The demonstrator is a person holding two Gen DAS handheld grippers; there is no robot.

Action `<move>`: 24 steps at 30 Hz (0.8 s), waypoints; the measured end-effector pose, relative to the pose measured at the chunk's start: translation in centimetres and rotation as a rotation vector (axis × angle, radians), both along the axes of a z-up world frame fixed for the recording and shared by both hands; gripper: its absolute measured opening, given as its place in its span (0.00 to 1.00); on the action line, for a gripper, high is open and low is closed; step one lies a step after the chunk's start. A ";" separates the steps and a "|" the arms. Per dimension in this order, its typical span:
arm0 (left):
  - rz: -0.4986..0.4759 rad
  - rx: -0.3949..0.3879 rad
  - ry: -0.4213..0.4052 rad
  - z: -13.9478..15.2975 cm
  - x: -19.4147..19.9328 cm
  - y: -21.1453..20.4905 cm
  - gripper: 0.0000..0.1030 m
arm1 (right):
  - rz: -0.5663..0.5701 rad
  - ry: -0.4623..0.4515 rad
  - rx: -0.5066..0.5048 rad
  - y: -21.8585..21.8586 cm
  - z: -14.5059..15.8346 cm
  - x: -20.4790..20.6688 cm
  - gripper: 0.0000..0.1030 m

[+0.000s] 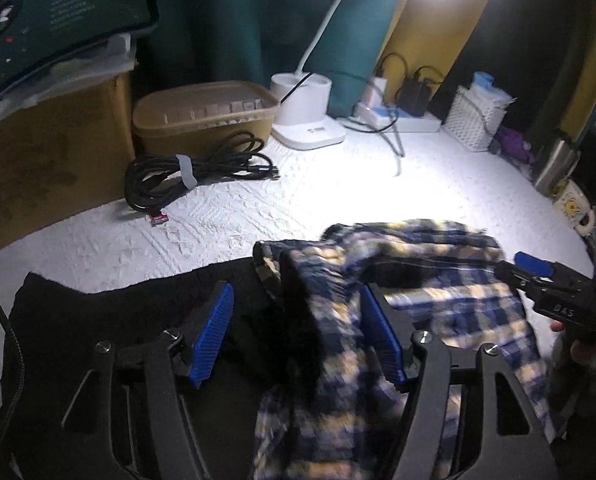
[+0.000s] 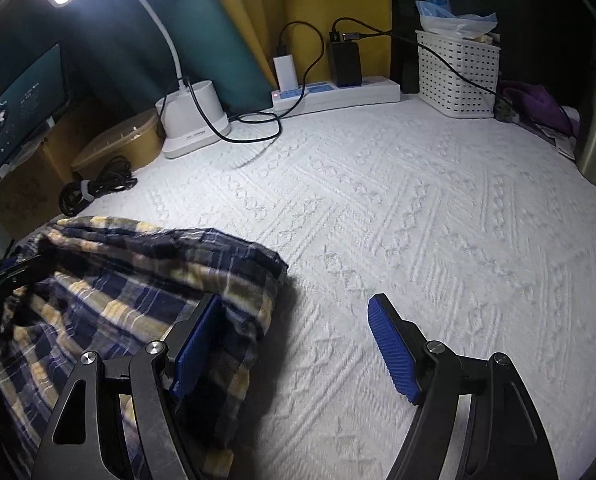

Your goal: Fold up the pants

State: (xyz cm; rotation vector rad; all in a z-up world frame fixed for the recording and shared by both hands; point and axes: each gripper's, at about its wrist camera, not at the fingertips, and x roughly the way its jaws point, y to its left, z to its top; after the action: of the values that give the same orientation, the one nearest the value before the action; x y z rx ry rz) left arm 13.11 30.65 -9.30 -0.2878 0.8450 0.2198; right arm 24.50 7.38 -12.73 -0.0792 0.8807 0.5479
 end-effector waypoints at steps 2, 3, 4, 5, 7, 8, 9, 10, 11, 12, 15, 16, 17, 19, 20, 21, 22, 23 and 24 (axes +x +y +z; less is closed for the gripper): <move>-0.012 -0.012 -0.007 0.3 -0.7 -0.4 0.65 | 0.005 0.000 0.013 -0.1 0.2 -0.5 0.74; -0.020 -0.021 -0.009 0.4 -1.2 -0.7 0.65 | 0.013 -0.003 0.016 -0.1 0.4 -0.9 0.74; -0.025 -0.025 -0.010 0.4 -1.4 -0.9 0.65 | 0.020 -0.007 0.015 0.0 0.5 -1.3 0.74; -0.029 -0.029 -0.009 0.3 -1.6 -1.2 0.65 | 0.032 -0.009 0.013 0.1 0.6 -1.8 0.74; -0.039 -0.036 0.001 -0.2 -2.1 -1.7 0.65 | 0.047 -0.011 0.008 0.4 0.6 -2.5 0.74; -0.042 -0.040 0.008 -0.6 -2.2 -1.9 0.65 | 0.056 -0.011 0.005 0.5 0.5 -2.9 0.74; -0.040 -0.044 0.018 -1.1 -2.4 -1.9 0.65 | 0.066 -0.009 0.003 0.6 0.5 -3.3 0.74; -0.035 -0.047 0.028 -1.5 -2.5 -2.0 0.65 | 0.073 -0.007 0.002 0.6 0.4 -3.6 0.74; -0.027 -0.052 0.042 -2.0 -2.7 -1.9 0.65 | 0.081 -0.007 -0.001 0.6 0.4 -4.0 0.74; -0.023 -0.058 0.048 -2.5 -2.9 -1.9 0.65 | 0.088 -0.006 -0.008 0.6 0.3 -4.3 0.74; -0.020 -0.048 0.052 -3.0 -3.4 -1.9 0.65 | 0.102 0.011 -0.037 0.6 -0.6 -4.8 0.74; -0.021 -0.042 0.052 -3.0 -3.5 -2.0 0.65 | 0.104 0.017 -0.043 0.6 -0.9 -4.9 0.74; -0.022 -0.030 0.055 -3.0 -3.6 -2.0 0.65 | 0.111 0.005 -0.053 0.5 -1.1 -5.1 0.74; -0.026 0.000 0.061 -3.0 -3.6 -2.2 0.65 | 0.101 -0.001 -0.068 0.4 -1.1 -5.2 0.74; -0.025 0.001 0.062 -3.0 -3.6 -2.2 0.65 | 0.095 -0.002 -0.075 0.3 -1.1 -5.3 0.74; -0.021 0.001 0.063 -2.9 -3.6 -2.1 0.65 | 0.091 -0.004 -0.080 0.2 -1.1 -5.3 0.74; -0.018 0.006 0.061 -2.8 -3.7 -2.2 0.65 | 0.089 -0.005 -0.085 0.1 -1.0 -5.3 0.74; -0.017 0.012 0.055 -2.5 -3.8 -2.4 0.65 | 0.086 -0.007 -0.087 0.0 -0.9 -5.4 0.74; -0.022 0.014 0.045 -2.2 -3.9 -2.5 0.65 | 0.082 -0.010 -0.081 -0.2 -0.7 -5.6 0.74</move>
State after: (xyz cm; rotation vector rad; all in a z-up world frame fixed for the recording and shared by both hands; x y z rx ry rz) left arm 9.23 28.10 -11.53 -0.2610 0.8901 0.2127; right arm 18.86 7.20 -13.40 -0.1919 0.8928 0.5883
